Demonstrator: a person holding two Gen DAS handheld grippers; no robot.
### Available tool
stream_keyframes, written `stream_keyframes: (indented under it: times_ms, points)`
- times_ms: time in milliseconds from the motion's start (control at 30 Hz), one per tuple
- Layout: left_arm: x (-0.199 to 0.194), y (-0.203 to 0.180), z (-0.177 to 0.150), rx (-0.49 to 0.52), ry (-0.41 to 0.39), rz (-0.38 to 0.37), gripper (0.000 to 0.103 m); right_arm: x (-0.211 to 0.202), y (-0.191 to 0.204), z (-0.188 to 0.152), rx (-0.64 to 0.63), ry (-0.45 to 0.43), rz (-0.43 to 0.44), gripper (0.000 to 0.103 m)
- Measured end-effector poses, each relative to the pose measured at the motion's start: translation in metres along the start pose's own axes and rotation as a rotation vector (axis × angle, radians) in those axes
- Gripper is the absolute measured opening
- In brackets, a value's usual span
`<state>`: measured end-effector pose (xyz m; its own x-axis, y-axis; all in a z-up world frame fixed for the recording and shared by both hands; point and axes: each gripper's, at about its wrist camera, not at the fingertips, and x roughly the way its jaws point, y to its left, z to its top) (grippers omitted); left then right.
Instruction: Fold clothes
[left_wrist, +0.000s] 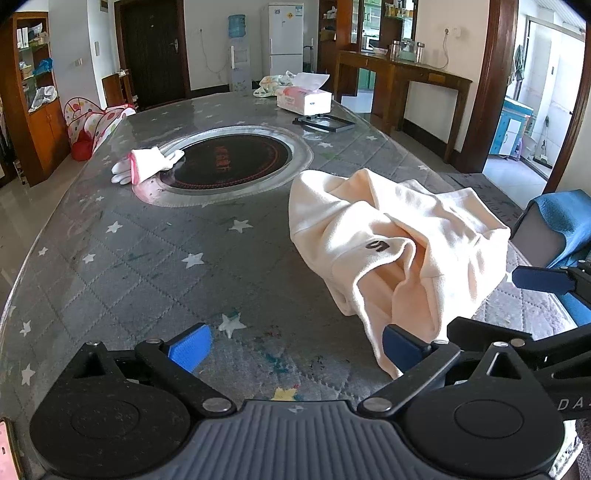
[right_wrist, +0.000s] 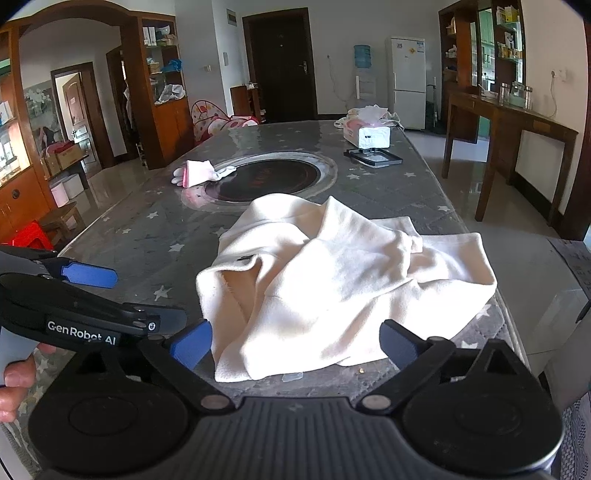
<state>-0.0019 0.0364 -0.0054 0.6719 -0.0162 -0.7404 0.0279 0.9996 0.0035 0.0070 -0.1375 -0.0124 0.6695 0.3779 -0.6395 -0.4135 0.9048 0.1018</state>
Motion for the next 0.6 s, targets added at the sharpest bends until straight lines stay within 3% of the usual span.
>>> stream_keyframes:
  times_ms: [600]
  points:
    - [0.012,0.005,0.003,-0.005,0.019,0.005,0.103,0.014,-0.002,0.002,0.007,0.021,-0.004,0.103]
